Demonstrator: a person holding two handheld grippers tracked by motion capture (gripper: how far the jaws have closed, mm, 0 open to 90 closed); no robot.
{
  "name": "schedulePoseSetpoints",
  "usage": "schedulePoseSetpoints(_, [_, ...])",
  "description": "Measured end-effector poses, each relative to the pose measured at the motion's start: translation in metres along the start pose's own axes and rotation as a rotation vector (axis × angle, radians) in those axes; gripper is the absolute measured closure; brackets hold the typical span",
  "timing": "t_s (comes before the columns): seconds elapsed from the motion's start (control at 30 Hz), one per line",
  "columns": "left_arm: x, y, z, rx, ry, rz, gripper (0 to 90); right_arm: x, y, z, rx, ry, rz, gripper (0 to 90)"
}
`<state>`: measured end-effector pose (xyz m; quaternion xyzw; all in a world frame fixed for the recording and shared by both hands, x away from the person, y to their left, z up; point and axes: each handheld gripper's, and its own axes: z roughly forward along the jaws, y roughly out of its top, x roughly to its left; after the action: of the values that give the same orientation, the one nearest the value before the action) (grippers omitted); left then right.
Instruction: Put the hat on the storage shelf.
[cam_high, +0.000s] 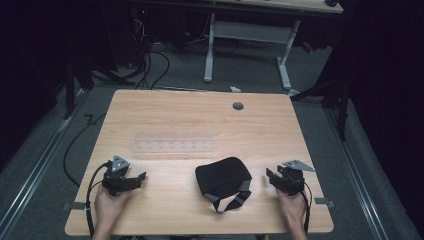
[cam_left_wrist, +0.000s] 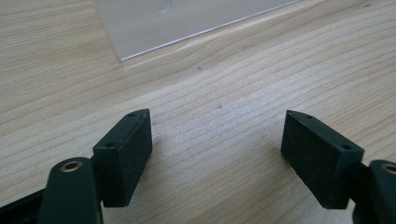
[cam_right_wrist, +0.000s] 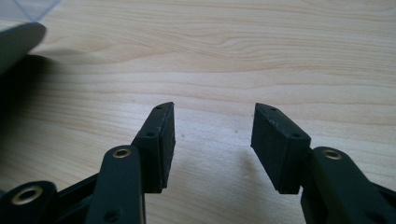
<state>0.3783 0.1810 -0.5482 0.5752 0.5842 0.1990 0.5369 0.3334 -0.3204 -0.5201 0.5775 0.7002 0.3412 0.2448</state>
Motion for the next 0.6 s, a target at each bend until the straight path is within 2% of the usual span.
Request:
schedulePoseSetpoints(0.2, [0.0,0.0,0.0,0.0,0.001,0.0,25.2,0.003,0.001,-0.009,-0.025,0.027,0.008,47.6])
schedulePoseSetpoints(0.33, [0.0,0.0,0.0,-0.002,0.0,-0.002,25.2,0.01,0.003,-0.013,-0.001,-0.005,-0.037,47.6])
schedulePoseSetpoints(0.47, [0.0,0.0,0.0,-0.003,0.0,-0.002,25.3,0.01,0.005,-0.017,-0.017,0.018,-0.031,47.6])
schedulePoseSetpoints(0.6, [0.0,0.0,0.0,-0.003,0.0,-0.002,25.3,0.014,0.007,-0.026,-0.05,0.061,-0.021,47.0])
